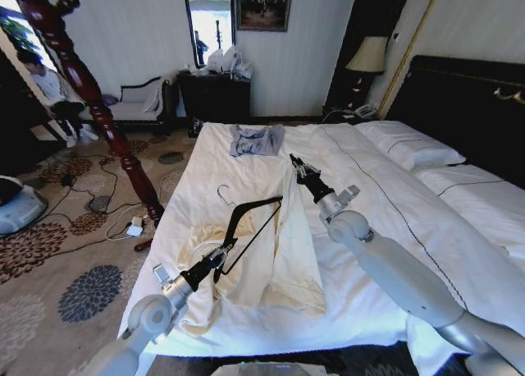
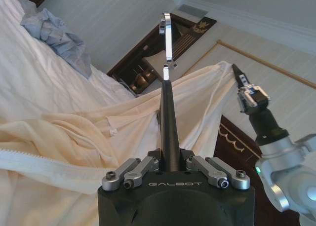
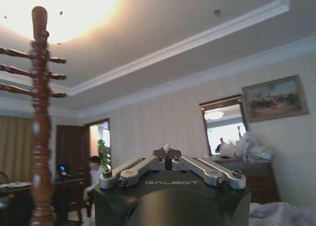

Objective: Pick up the clothes from the bed and hang them on the clothes hanger.

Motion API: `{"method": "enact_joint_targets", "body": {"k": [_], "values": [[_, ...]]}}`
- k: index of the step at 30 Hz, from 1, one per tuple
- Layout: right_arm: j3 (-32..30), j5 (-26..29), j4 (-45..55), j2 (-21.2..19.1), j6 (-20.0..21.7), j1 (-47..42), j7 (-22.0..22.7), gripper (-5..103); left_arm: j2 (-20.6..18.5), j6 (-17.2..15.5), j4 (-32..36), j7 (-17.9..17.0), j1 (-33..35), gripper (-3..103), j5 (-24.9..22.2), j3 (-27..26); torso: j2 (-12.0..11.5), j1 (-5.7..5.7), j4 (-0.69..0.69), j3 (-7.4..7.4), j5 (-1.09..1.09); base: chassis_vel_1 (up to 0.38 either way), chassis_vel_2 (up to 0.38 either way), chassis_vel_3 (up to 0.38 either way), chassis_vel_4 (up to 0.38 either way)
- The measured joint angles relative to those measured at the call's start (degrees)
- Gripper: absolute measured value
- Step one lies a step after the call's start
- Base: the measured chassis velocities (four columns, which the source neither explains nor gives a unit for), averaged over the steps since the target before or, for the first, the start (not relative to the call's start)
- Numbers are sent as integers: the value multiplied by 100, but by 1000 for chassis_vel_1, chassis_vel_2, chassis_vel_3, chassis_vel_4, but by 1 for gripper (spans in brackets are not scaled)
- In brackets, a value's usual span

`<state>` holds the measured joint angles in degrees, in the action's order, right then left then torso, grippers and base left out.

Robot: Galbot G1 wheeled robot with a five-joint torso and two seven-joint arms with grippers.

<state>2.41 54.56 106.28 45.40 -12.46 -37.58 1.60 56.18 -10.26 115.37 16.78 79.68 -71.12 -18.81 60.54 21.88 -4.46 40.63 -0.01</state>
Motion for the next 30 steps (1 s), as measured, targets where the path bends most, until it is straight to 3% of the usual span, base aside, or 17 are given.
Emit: {"method": "enact_joint_targets", "body": {"k": [7, 18, 30], "values": [[36, -49, 283, -37, -134, -98, -367, 1, 32, -1, -16, -40, -47, 18, 13, 84, 0, 0, 0, 0, 1, 0, 0, 0, 0], [13, -51, 224, 73, -220, 161, -520, 1, -79, 15, -80, -37, 158, 18, 290, 309, 0, 0, 1, 0, 1, 0, 0, 0, 0], [276, -190, 809, -96, -274, -248, -1070, 1, 248, -8, -428, -315, -783, 18, 132, 562, 0, 0, 0, 0, 0, 0, 0, 0, 0]]}}
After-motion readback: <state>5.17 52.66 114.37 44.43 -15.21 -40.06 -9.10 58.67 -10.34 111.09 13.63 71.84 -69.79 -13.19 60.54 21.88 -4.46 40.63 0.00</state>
